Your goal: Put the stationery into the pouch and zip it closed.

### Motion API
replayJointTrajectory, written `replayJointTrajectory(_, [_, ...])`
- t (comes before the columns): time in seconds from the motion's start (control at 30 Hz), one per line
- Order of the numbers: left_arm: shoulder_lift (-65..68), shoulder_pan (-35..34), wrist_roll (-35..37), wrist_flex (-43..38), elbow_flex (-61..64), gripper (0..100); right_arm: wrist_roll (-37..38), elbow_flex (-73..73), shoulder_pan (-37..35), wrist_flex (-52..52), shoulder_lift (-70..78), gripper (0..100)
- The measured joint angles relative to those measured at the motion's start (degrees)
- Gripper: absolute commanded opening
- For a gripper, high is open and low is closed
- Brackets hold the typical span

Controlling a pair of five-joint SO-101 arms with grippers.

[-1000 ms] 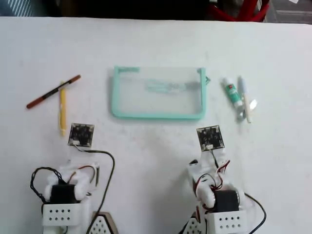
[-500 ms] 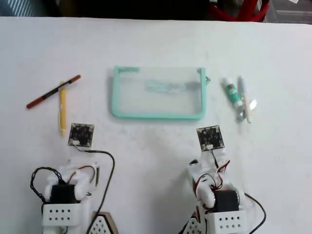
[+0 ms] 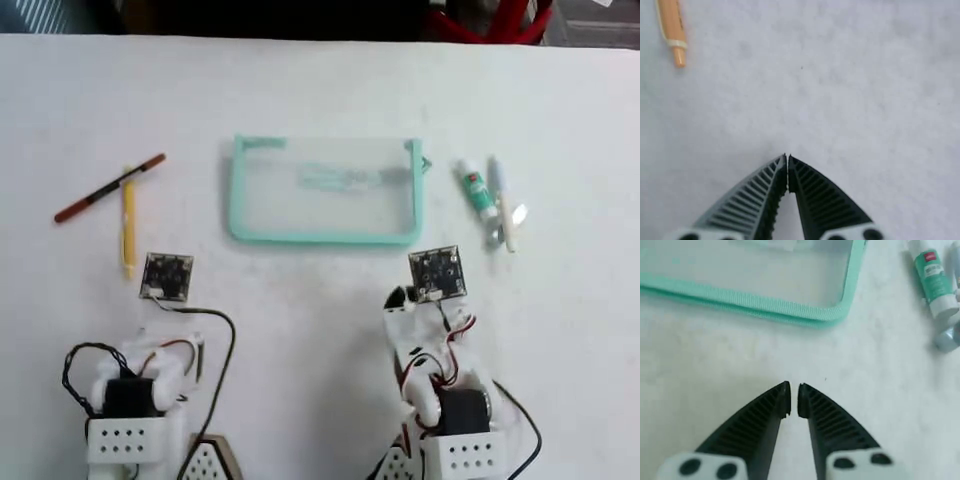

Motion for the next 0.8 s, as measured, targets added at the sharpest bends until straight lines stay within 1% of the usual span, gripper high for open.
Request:
replayJointTrajectory(0.07, [0.00,0.00,0.00,0.00,0.00,3,0.00,0.00,-0.26,-1.14,0.09,7.0])
replayJointTrajectory(0.2, [0.00,0.00,0.00,0.00,0.00,3,0.00,0.00,-5.19,-2.37,0.09,7.0])
replayJointTrajectory(0.27, [0.00,0.00,0.00,0.00,0.00,3,0.00,0.00,-8.35,-5.89,0.09,7.0])
replayJointTrajectory(0.4, [0.00,0.00,0.00,0.00,0.00,3,0.00,0.00,-15.21,-17.23,0.09,7.0])
replayJointTrajectory(0.43, [0.00,0.00,0.00,0.00,0.00,3,0.00,0.00,-16.26,-18.90,0.09,7.0])
replayJointTrajectory(0.5, [0.00,0.00,0.00,0.00,0.00,3,0.00,0.00,-16.53,-19.08,0.09,7.0])
replayJointTrajectory(0.53, [0.00,0.00,0.00,0.00,0.00,3,0.00,0.00,-15.91,-18.55,0.09,7.0])
replayJointTrajectory(0.6, [0.00,0.00,0.00,0.00,0.00,3,0.00,0.00,-12.13,-17.58,0.09,6.7])
replayJointTrajectory(0.67, [0.00,0.00,0.00,0.00,0.00,3,0.00,0.00,-6.33,-17.76,0.09,6.7])
replayJointTrajectory(0.8, [0.09,0.00,0.00,0.00,-0.35,3,0.00,0.00,7.12,-22.95,0.09,6.7])
